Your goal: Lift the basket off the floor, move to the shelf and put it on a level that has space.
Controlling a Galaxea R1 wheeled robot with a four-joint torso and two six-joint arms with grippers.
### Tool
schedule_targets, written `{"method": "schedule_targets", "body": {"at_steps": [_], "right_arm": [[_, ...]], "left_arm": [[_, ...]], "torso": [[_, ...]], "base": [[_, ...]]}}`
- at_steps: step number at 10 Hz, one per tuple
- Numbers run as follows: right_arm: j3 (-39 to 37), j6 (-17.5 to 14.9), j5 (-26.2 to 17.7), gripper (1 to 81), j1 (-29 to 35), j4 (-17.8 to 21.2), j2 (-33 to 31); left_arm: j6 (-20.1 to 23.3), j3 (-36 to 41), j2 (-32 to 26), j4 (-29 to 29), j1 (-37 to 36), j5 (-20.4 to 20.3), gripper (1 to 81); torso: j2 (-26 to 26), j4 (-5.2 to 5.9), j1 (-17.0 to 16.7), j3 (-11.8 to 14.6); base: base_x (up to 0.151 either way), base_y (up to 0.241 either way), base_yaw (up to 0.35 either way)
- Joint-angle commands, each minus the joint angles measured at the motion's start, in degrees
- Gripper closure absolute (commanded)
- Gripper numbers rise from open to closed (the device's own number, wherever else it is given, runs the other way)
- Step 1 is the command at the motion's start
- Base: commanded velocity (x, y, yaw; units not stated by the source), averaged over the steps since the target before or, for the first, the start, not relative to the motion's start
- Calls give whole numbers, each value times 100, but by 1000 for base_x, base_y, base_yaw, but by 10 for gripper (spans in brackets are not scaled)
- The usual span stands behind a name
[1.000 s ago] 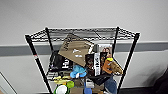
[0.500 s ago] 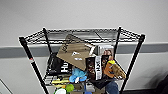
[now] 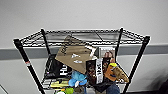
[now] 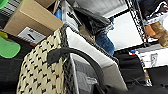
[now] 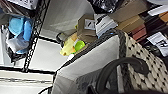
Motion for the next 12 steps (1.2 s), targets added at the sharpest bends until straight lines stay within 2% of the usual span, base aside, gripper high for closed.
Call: {"method": "schedule_targets", "body": {"at_steps": [1, 3, 8, 12], "right_arm": [[410, 7, -121, 811, 594, -270, -155], [411, 7, -121, 811, 594, -278, -155], [516, 7, -129, 811, 611, -287, -208], [1182, -10, -121, 811, 813, -331, -594]], "left_arm": [[-19, 400, -176, 138, -569, -3, 811], [-19, 400, -176, 138, -569, -3, 811], [-19, 462, -229, 138, -569, -12, 811], [-19, 1067, -606, 278, -656, -56, 811]], "torso": [[0, 0, 0, 0], [0, 0, 0, 0], [0, 0, 2, 0], [0, 0, 2, 0]], "base": [[82, 0, 0], [73, 0, 0], [0, 0, 0], [0, 0, 0]]}}
